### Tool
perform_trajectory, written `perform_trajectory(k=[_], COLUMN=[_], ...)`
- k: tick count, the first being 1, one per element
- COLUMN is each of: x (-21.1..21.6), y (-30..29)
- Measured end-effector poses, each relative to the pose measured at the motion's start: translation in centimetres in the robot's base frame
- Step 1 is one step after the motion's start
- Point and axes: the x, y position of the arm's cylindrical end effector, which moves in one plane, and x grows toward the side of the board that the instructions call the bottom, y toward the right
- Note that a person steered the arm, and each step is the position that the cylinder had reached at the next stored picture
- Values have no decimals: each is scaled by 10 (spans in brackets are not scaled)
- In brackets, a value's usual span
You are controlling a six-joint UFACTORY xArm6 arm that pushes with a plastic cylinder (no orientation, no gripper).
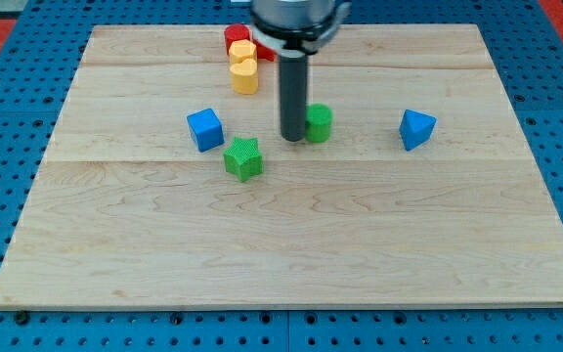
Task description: Push the green star to the center
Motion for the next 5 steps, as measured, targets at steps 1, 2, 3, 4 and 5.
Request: perform_trajectory(k=[1,2,3,4,5], x=[-35,-34,-37,-56,12], y=[-11,33,25,23,-1])
